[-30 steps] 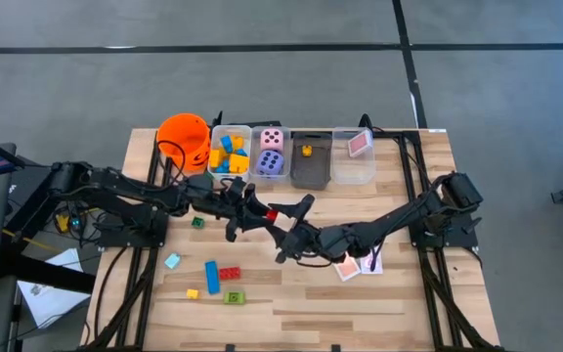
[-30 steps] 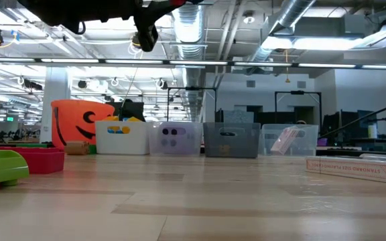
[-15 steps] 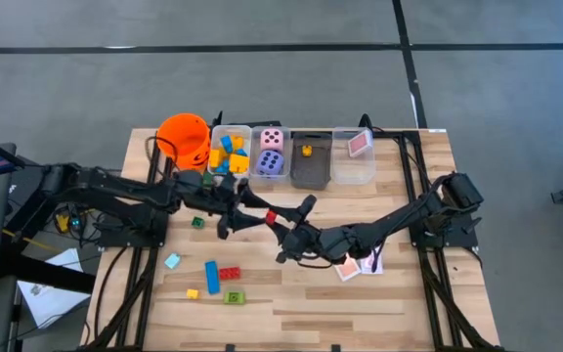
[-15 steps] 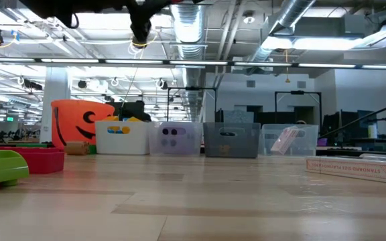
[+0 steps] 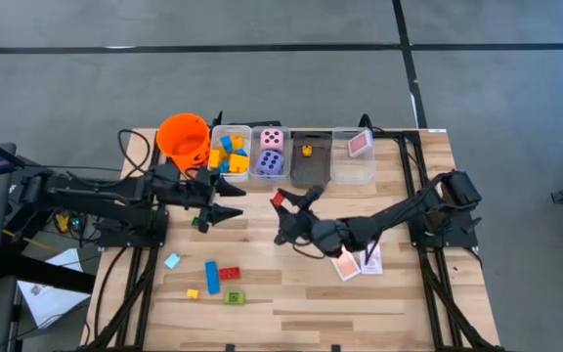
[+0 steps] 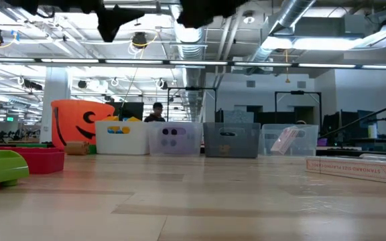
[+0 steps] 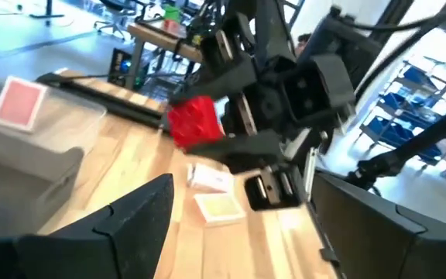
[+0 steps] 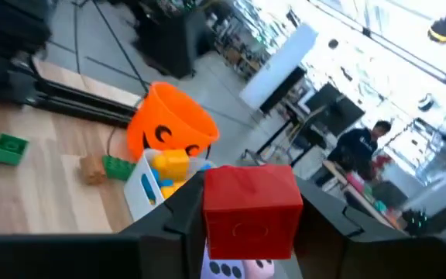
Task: Pick & Place Toys
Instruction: Put the red game piece into the black bin
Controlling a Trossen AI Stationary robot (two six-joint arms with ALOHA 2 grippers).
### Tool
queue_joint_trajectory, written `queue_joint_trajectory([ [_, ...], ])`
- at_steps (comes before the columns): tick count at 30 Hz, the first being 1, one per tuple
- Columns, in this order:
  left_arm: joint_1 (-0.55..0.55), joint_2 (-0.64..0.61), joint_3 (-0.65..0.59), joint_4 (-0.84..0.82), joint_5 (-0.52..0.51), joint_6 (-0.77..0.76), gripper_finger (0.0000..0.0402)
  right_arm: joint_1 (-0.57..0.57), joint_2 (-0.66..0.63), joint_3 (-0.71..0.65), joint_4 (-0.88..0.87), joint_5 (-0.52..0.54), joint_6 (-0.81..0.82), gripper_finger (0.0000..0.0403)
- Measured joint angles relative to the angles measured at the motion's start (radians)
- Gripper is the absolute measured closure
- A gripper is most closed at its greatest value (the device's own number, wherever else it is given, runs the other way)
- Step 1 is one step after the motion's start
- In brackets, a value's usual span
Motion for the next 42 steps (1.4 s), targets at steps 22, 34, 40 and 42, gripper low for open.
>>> queue_joint_trajectory([
  [22, 0.01, -0.011, -0.115, 0.013, -0.039, -0.016, 0.01, -0.549, -0.069, 0.0, -0.73, -0.331, 0.587, 0.0245],
  [34, 0.01, -0.011, -0.115, 0.013, -0.039, -0.012, 0.01, -0.673, -0.069, 0.0, -0.885, -0.579, 0.739, 0.0224],
  [40, 0.01, -0.01, -0.115, 0.013, -0.039, -0.011, 0.01, -0.662, -0.069, 0.0, -0.882, -0.579, 0.738, 0.0192],
  [42, 0.01, -0.01, -0.115, 0.012, -0.039, -0.01, 0.01, -0.646, -0.069, 0.0, -0.883, -0.579, 0.738, 0.0182],
])
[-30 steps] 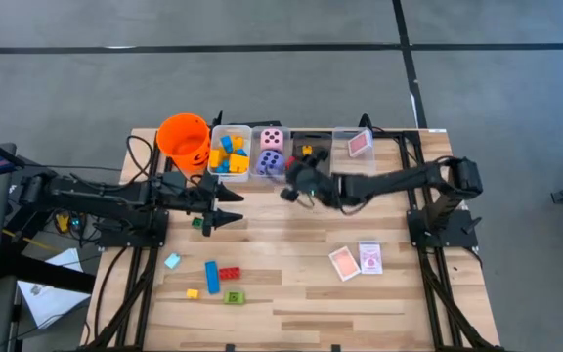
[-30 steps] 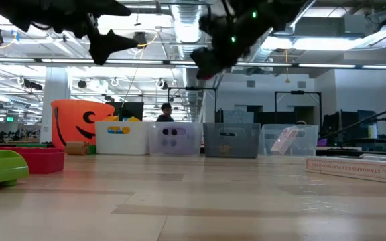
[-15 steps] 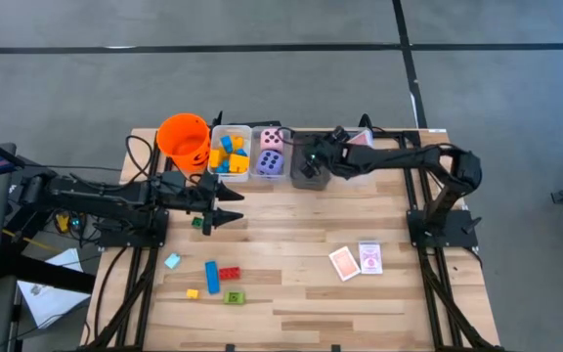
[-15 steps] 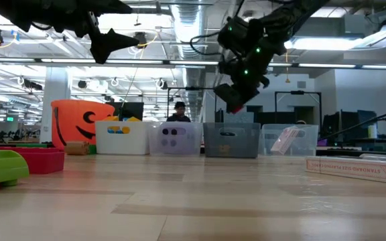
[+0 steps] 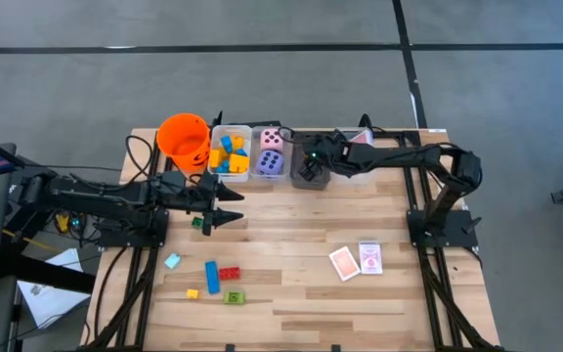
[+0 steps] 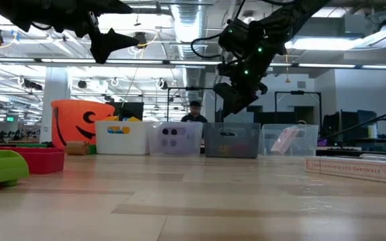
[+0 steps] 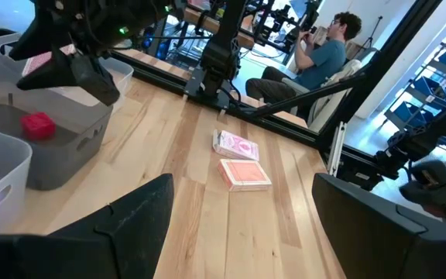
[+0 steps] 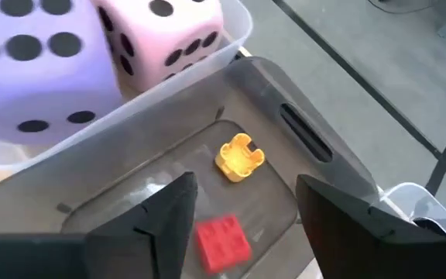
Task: Pick & Place Toys
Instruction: Put the red game piece into the black bin
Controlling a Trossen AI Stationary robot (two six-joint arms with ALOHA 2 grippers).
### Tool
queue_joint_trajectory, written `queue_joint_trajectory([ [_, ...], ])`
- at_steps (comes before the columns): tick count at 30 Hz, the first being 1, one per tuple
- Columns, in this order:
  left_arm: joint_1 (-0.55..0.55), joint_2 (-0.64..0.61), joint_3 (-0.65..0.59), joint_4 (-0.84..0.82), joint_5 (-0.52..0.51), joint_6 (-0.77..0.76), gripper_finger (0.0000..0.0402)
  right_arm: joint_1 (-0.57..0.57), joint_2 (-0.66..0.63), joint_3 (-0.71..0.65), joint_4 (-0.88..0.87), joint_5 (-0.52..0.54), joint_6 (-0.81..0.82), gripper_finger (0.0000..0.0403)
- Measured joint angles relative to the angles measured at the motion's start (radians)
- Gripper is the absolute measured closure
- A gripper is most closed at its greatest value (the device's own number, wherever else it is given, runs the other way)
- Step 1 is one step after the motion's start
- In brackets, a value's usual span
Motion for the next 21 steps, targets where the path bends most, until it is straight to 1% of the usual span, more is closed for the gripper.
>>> queue_joint_trajectory([
  [2, 0.0, 0.0, 0.0, 0.0, 0.0, 0.0, 0.01, 0.034, 0.0, 0.0, 0.003, 0.0, -0.004, 0.0176],
  [5, -0.006, 0.0, 0.0, -0.002, 0.001, 0.001, 0.01, 0.125, 0.0, 0.0, 0.015, 0.003, -0.032, 0.0174],
  [9, -0.011, 0.0, 0.0, -0.002, 0.002, 0.001, 0.01, 0.289, 0.0, 0.0, 0.048, 0.005, -0.051, 0.0176],
  [13, -0.011, 0.0, 0.0, -0.002, 0.004, 0.005, 0.01, 0.468, 0.001, 0.0, 0.095, 0.06, -0.036, 0.0179],
  [17, -0.023, 0.002, 0.001, 0.019, 0.014, 0.127, 0.01, 0.621, 0.002, 0.0, 0.174, 0.095, 0.005, 0.0181],
  [21, -0.086, 0.037, 0.001, 0.045, 0.017, 0.14, 0.01, 0.721, 0.002, 0.0, 0.253, 0.108, 0.008, 0.0182],
])
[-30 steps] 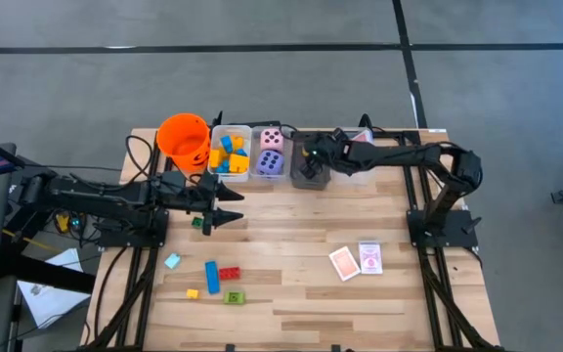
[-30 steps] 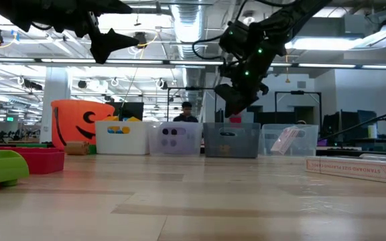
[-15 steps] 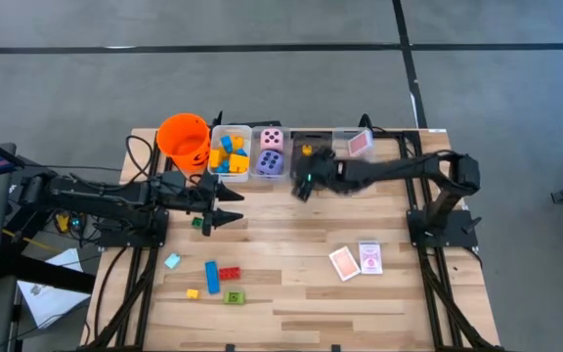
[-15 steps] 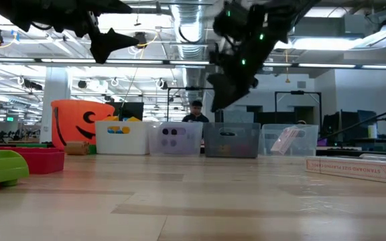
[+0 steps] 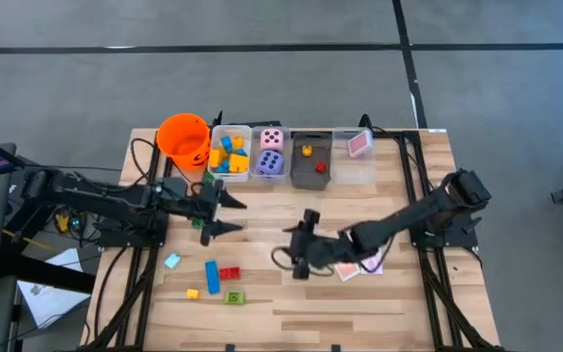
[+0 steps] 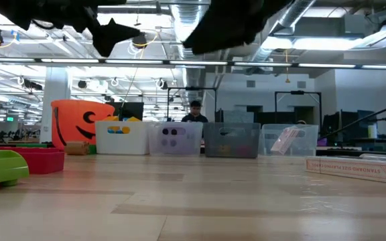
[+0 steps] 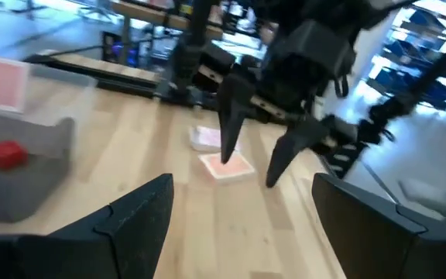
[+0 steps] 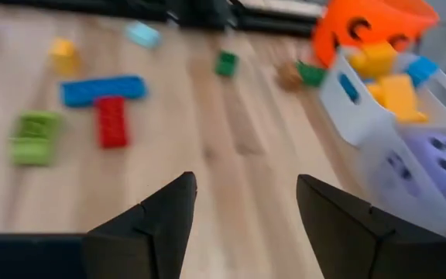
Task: Pick & Place Toys
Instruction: Put the red game piece into the black bin
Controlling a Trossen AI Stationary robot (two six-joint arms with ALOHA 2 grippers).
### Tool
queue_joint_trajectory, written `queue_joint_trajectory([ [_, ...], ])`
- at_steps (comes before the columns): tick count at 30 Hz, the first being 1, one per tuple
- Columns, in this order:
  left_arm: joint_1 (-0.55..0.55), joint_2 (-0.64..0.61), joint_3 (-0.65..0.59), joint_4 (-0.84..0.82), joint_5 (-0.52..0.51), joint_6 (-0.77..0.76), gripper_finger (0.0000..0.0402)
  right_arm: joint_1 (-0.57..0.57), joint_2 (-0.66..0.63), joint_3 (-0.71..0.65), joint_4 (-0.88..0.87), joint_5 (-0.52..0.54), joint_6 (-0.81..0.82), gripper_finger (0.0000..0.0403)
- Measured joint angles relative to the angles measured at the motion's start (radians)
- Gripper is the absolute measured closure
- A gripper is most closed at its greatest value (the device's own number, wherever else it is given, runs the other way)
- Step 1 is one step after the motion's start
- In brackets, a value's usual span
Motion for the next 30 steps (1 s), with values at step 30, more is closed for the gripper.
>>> queue_joint_trajectory([
  [30, -0.66, 0.462, 0.0, -0.033, -0.588, -0.106, 0.011, 0.053, 0.036, 0.0, 0.146, 0.053, 0.061, 0.0182],
])
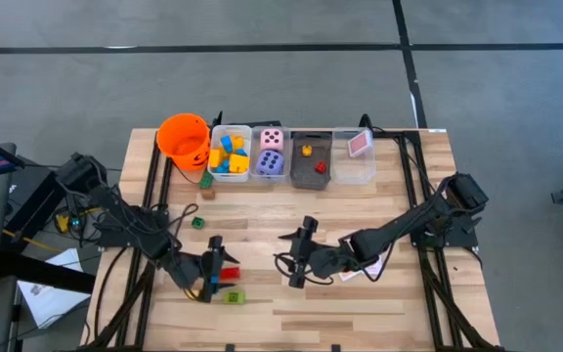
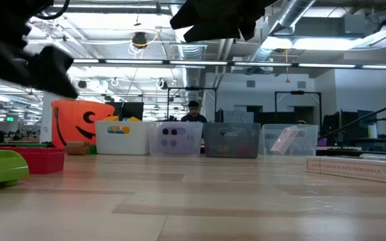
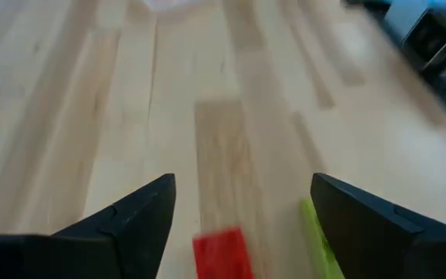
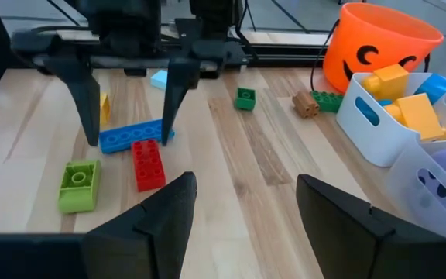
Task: Pick & Place Toys
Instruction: Put the red game piece into the black bin
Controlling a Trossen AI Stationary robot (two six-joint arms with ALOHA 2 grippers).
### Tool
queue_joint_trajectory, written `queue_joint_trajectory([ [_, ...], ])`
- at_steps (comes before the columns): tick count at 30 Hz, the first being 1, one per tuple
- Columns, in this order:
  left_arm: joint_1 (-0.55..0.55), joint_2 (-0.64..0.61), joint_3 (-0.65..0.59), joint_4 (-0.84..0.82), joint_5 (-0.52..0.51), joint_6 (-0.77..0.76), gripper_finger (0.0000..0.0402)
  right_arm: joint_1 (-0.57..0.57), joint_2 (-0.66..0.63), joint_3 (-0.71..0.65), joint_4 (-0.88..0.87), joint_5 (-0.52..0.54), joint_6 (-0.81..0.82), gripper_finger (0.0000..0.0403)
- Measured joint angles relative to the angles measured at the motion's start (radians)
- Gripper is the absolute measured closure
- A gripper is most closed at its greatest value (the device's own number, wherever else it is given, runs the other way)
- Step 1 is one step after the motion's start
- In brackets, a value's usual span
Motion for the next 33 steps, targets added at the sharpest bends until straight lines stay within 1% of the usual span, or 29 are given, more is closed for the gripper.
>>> queue_joint_trajectory([
  [4, -0.002, 0.025, 0.0, -0.104, 0.0, -0.118, 0.0113, 0.0, 0.0, 0.0, -0.001, 0.0, 0.0, 0.0182],
  [8, -0.002, 0.027, 0.0, -0.151, 0.004, -0.198, 0.0113, 0.0, 0.0, 0.0, -0.001, 0.0, -0.006, 0.0182],
  [12, -0.012, 0.027, 0.0, -0.156, 0.01, -0.201, 0.0114, -0.008, 0.0, 0.0, -0.001, -0.001, -0.009, 0.0182],
  [18, -0.037, 0.027, 0.0, -0.215, 0.011, -0.202, 0.0114, -0.014, 0.0, 0.0, -0.002, -0.003, -0.008, 0.0182],
  [22, -0.038, 0.027, 0.0, -0.251, 0.011, -0.202, 0.0114, -0.013, 0.0, 0.0, -0.005, -0.004, -0.008, 0.0182],
  [27, -0.038, 0.027, 0.0, -0.256, 0.011, -0.209, 0.0114, -0.013, 0.0, 0.0, -0.019, -0.004, -0.008, 0.0182],
  [31, -0.038, 0.028, 0.0, -0.263, 0.062, -0.246, 0.0114, -0.012, -0.001, 0.0, -0.029, -0.004, -0.008, 0.0182],
  [33, -0.038, 0.039, 0.0, -0.26, 0.065, -0.246, 0.0114, -0.012, -0.001, 0.0, -0.039, -0.004, -0.008, 0.0182],
])
